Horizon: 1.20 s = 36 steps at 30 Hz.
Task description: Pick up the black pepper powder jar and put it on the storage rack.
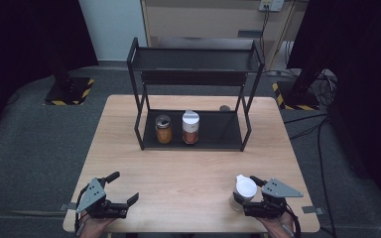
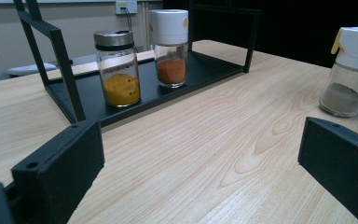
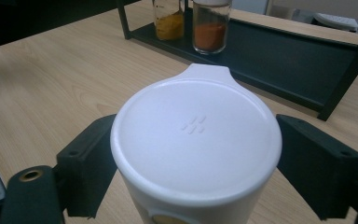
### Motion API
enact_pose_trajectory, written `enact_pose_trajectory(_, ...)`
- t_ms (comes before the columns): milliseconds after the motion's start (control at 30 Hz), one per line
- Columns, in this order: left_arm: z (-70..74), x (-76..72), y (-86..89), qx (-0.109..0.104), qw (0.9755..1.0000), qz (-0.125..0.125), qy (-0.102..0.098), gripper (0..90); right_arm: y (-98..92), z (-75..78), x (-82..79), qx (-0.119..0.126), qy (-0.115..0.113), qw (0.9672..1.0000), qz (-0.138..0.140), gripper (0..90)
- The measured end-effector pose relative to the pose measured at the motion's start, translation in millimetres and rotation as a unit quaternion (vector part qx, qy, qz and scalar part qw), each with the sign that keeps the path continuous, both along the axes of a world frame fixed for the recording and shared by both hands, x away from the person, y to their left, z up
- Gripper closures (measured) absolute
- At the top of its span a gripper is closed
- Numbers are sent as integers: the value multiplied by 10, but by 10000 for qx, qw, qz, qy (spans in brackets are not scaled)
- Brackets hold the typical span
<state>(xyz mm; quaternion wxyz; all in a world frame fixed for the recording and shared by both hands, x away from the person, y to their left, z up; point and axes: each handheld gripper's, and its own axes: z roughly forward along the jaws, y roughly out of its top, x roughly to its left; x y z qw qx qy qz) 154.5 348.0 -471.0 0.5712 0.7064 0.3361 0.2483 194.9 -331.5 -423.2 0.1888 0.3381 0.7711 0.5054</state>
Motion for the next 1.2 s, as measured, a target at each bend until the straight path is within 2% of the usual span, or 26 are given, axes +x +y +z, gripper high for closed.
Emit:
enact_pose_trajectory(167, 0, 0, 0, 1, 10000, -5, -2, 0, -24, -32, -7, 77, -23, 10000, 30, 293)
enact_pose_trajectory(200, 0, 1, 1, -3, 10000, -5, -2, 0, -12, -34, -31, 42, -100, 9999, 25, 303)
enact_pose_trajectory(333, -1, 0, 2, -7, 10000, -2, -1, 0, 25, -23, -63, -49, -166, 9999, -2, 308)
enact_pose_trajectory(800, -2, 1, 4, -13, 10000, -6, -2, 0, 106, 25, -93, -144, -220, 9996, -32, 309)
enact_pose_trajectory(1200, -2, -1, 6, -18, 10000, 0, 1, 0, 191, 206, 22, -84, -219, 9997, 87, 310)
